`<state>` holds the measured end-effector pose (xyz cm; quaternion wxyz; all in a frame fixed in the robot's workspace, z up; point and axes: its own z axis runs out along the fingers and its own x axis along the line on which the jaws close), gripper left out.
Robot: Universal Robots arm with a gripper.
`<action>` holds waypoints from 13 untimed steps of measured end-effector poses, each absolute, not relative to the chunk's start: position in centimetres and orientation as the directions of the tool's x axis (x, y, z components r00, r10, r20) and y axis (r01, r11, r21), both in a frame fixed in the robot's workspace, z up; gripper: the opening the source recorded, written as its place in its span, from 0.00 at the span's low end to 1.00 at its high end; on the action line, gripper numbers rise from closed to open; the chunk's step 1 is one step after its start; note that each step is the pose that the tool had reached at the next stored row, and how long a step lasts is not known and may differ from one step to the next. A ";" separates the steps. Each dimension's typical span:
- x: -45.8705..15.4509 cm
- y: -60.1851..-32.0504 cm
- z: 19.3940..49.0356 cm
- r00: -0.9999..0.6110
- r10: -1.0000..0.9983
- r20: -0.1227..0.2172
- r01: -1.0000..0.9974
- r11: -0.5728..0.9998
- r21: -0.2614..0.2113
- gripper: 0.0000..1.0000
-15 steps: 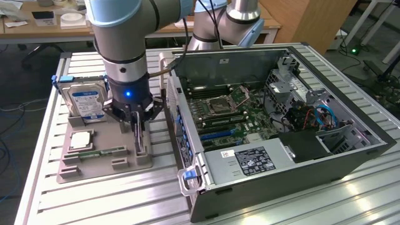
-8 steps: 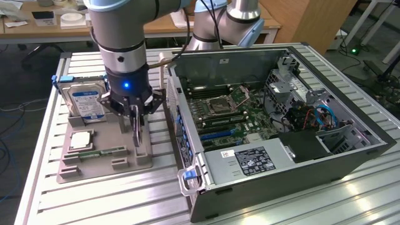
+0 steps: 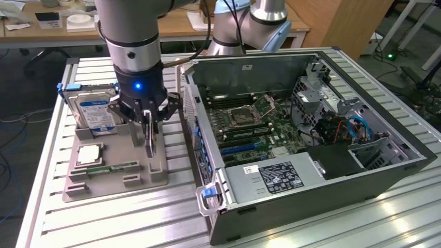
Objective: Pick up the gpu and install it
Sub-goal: 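Pick up the gpu and move the gpu toward the slot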
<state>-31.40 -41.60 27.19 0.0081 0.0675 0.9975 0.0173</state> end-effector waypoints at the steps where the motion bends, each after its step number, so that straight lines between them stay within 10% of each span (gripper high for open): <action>1: -31.4 -41.6 27.2 -0.991 0.135 -0.014 0.134 0.990 0.036 0.29; 13: -31.4 -41.6 27.2 -0.991 0.135 -0.014 0.134 0.990 0.035 0.28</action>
